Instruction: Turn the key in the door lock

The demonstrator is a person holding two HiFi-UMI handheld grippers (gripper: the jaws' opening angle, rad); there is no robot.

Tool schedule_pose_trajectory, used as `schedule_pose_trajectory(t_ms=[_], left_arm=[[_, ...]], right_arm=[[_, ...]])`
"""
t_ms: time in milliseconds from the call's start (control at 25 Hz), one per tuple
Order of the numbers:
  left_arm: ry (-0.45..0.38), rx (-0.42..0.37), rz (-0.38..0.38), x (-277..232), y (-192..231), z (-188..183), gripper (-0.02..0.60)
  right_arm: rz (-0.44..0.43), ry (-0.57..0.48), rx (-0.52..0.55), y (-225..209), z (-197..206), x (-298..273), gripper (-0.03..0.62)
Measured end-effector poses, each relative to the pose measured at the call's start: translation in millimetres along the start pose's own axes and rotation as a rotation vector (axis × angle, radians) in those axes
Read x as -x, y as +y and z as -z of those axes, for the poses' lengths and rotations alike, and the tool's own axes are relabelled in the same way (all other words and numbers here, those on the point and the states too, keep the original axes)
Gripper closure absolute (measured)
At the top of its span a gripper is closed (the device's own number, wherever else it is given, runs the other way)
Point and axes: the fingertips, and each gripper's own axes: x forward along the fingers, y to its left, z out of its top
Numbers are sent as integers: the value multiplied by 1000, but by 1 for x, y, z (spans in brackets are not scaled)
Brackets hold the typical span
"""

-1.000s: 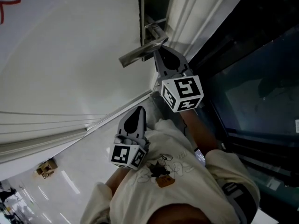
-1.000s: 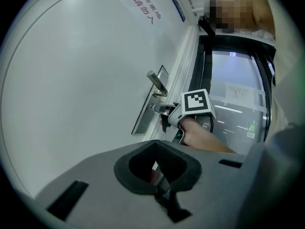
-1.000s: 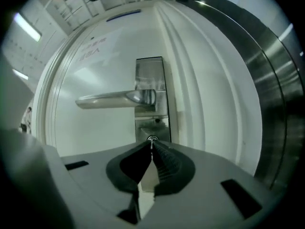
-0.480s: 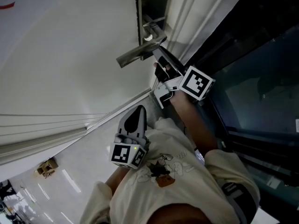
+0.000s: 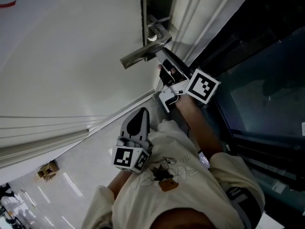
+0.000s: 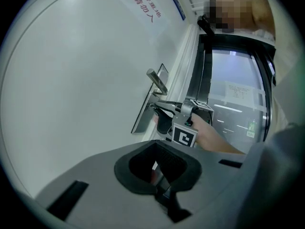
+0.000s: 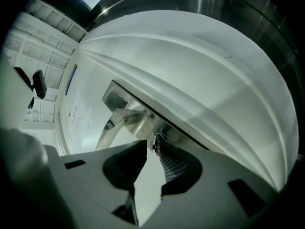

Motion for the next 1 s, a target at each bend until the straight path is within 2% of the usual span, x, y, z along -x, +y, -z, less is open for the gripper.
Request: schedule_pose_trajectory(t_ms=[120, 280, 400, 560, 720, 1000], left_arm=[[-8, 2, -5, 1, 1, -3, 577], [-20, 4, -7, -2, 2, -6, 577], [-21, 0, -9, -4, 2, -8, 577], [-22, -12, -10, -7, 0, -10, 577], [-21, -29, -14, -11, -3, -11, 577], [-19, -42, -21, -15, -7, -10, 577]], right_arm=[[51, -4, 86, 1, 3, 11, 502], [136, -46, 289, 0, 6, 35, 502], [183, -48, 442, 3, 18, 54, 543], [207, -2, 576, 6, 44, 70, 569], [217, 52, 631, 3, 67, 81, 580], [224, 94, 646, 1, 87, 93, 586]])
